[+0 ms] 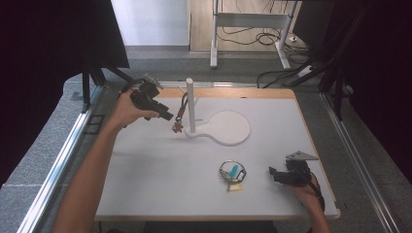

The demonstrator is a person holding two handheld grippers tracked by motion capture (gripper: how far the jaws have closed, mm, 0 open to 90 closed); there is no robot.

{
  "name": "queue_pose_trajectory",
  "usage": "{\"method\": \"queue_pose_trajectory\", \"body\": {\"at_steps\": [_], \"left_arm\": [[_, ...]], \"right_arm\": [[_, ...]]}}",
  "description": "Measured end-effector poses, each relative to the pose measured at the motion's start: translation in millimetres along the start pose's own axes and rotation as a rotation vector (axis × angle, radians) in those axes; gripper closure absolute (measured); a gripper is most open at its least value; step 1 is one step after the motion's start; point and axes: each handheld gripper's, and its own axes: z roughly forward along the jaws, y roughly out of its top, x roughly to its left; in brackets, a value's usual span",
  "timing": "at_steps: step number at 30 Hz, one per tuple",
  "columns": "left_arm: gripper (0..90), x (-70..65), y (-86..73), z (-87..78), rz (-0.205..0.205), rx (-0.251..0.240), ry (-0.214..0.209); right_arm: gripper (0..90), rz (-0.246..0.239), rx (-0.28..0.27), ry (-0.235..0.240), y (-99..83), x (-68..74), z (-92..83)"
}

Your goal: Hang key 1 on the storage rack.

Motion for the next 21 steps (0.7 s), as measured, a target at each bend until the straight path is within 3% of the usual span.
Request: {"method": "queue_pose_trajectory", "body": {"at_steps": [2,5,6,9,13,21], "left_arm": [[53.3,-6.8,-6.9,0.1,0.0,-0.018,-0.006],[53.1,-16.9,-17.3,2.3,0.017,-0.006,-0.012],[53.0,-20.6,-19.9,4.0,-0.003,-0.022,-0.013],[52.6,-28.8,-28.8,6.2,0.032,0.01,-0.003],[52.4,-38.2,-39.0,8.3,0.048,0.013,-0.001],[50.6,-52.5,-62.6,21.6,0.039,0.053,0.011]], "right_arm": [[22.6,0.0,0.001,-0.001,0.4,0.3,0.3],[22.6,-0.001,0.002,-0.003,0.5,0.8,0.4],[22.6,-0.002,0.002,-0.004,0.4,0.9,0.3],[22.6,0.0,0.003,-0.004,0.3,1.5,0.1],[22.6,-0.001,0.003,-0.004,0.4,1.5,0.2],[22.0,0.004,0.003,-0.007,0.7,2.2,0.8]]}}
